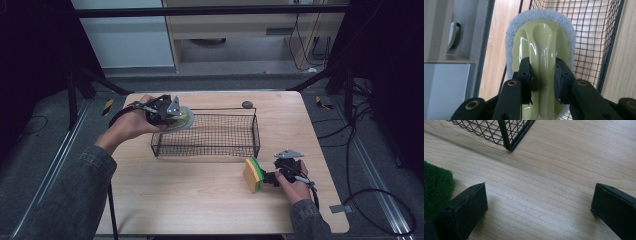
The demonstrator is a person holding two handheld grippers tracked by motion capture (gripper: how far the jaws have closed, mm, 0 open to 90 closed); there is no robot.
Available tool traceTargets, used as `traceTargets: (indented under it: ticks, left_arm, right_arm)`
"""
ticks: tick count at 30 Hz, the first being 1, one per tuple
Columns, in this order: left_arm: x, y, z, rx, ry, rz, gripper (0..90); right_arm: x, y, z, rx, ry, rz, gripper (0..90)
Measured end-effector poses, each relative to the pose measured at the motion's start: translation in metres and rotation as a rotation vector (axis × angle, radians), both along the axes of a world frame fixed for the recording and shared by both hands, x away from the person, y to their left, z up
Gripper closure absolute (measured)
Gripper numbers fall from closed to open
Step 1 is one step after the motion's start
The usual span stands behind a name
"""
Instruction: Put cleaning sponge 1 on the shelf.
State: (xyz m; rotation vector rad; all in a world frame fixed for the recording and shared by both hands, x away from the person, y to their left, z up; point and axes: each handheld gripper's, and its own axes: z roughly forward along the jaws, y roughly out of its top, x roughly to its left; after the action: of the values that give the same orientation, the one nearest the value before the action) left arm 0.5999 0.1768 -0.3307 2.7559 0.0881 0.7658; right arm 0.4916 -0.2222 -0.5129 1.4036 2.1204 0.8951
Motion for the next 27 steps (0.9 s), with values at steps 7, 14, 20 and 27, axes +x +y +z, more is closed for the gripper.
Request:
traceTargets:
  ticks: [7, 14, 20, 27]
  left_arm:
    - [0.001, -0.008, -0.009, 0.038, 0.009, -0.019, 70.4]
    - [0.009, -0.003, -0.020, 0.049, 0.031, -0.014, 70.4]
    - [0.012, 0.001, -0.032, 0.053, 0.058, -0.011, 70.4]
    - [0.013, 0.005, -0.043, 0.055, 0.081, -0.002, 70.4]
  right_arm:
    - [0.000, 0.000, 0.000, -0.002, 0.000, 0.001, 0.7]
    - [0.000, 0.000, 0.000, 0.000, 0.001, 0.001, 0.7]
    - [0.000, 0.000, 0.000, -0.001, 0.001, 0.002, 0.7]
    - [0.000, 0.001, 0.000, 0.002, -0.002, 0.000, 0.7]
